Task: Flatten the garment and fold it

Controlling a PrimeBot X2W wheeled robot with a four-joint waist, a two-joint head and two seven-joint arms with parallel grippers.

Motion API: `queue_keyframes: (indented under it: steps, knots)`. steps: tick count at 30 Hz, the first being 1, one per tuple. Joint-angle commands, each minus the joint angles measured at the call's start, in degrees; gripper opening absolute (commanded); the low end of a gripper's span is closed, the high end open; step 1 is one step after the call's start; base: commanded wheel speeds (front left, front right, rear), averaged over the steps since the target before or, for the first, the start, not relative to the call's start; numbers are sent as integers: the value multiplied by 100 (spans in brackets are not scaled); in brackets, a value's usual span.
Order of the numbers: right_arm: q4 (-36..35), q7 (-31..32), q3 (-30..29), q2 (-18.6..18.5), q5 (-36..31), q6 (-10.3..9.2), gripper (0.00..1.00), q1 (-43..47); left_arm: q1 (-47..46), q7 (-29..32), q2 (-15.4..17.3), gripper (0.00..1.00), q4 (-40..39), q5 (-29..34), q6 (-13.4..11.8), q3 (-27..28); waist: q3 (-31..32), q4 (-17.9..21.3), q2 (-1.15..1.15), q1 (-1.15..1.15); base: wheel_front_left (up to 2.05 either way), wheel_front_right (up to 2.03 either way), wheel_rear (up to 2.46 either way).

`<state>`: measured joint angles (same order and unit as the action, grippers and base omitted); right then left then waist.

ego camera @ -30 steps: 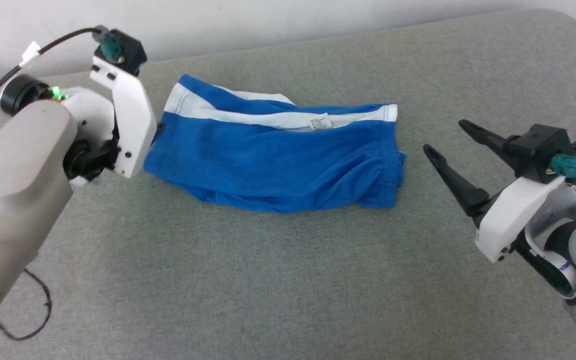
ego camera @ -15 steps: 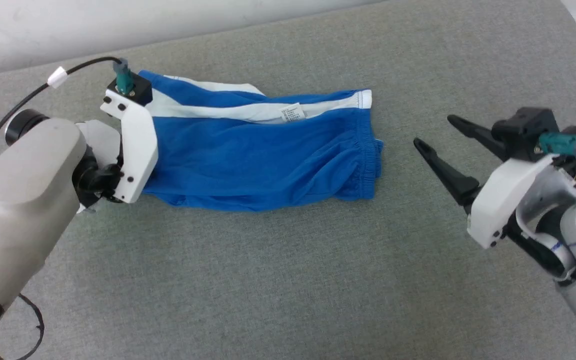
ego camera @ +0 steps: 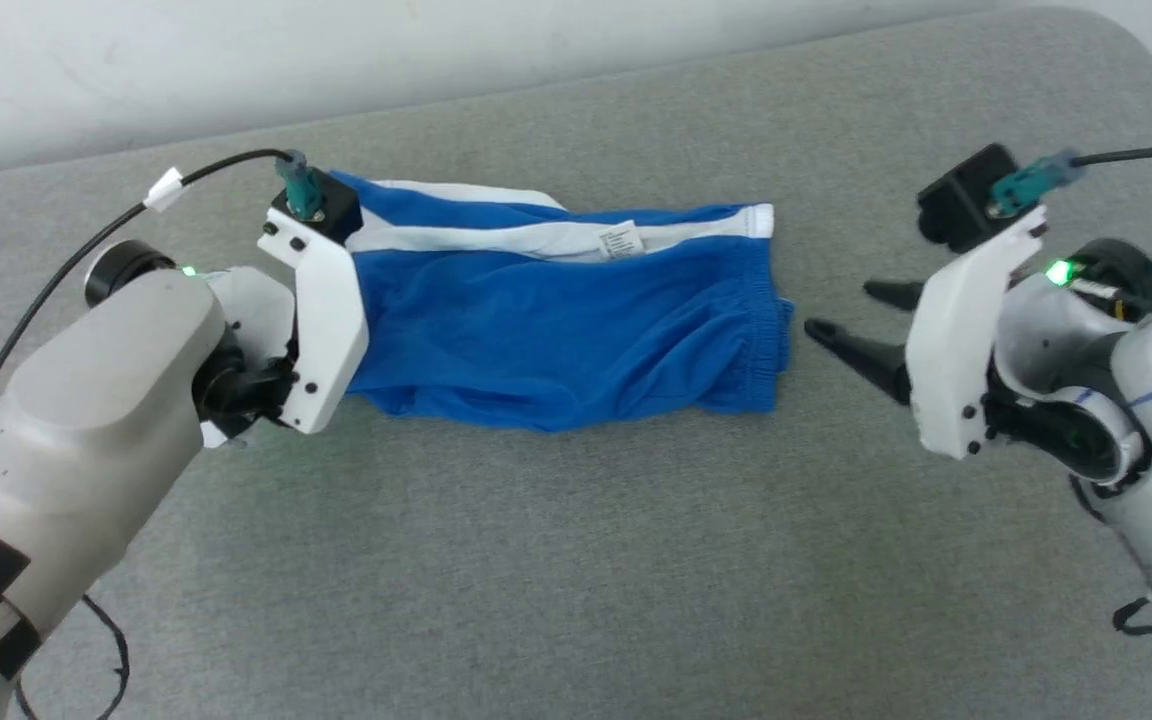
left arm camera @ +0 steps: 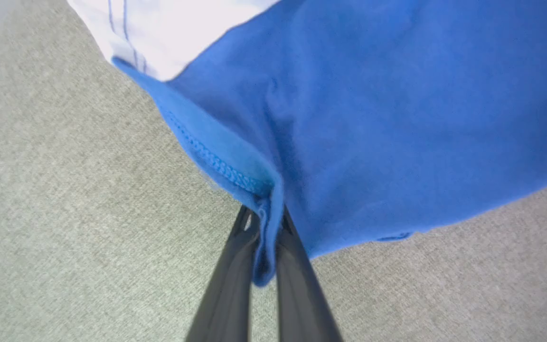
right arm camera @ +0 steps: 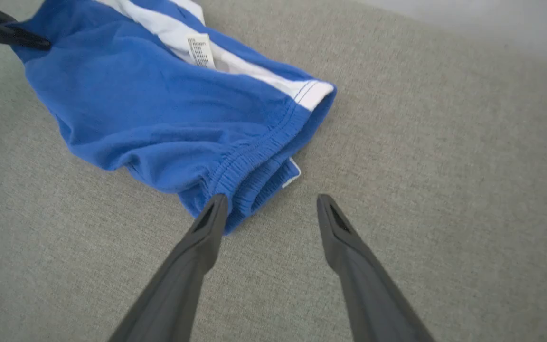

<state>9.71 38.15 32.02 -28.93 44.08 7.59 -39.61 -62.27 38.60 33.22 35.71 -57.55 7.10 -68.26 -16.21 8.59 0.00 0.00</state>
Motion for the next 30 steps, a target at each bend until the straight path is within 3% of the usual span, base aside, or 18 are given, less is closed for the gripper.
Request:
queue_keyframes:
  steps: [1, 10, 15, 16, 21, 30]
  knots:
    - [210, 112, 82, 149, 88, -10, 100, -54, 4, -75, -55, 0, -12, -24, 38, -44, -59, -116, 0, 0, 0, 0, 0]
    - [1417, -324, 362, 829, -85, -10, 100, -8, -265, -374, -218, 0, 34, -84, 38, -106, -388, -413, 0, 0, 0, 0, 0]
    - [2147, -715, 648, 1009, -235, -10, 100, 46, -282, -628, -273, 0, 118, -203, 38, -123, -460, -528, 0, 0, 0, 0, 0]
    - [2185, -846, 722, 999, -253, -10, 0, 39, -264, -688, -274, 0, 142, -234, 38, -123, -454, -538, 0, 0, 0, 0, 0]
    - [2094, -1436, 951, 778, -81, -10, 0, 28, -57, -1126, -220, 0, 202, -413, 38, -92, -220, -520, 0, 0, 0, 0, 0]
    - [1048, -2243, 1181, -157, 208, -10, 0, 459, 777, -2295, 244, 0, -208, -559, 2, 1, 656, -558, 0, 0, 0, 0, 0]
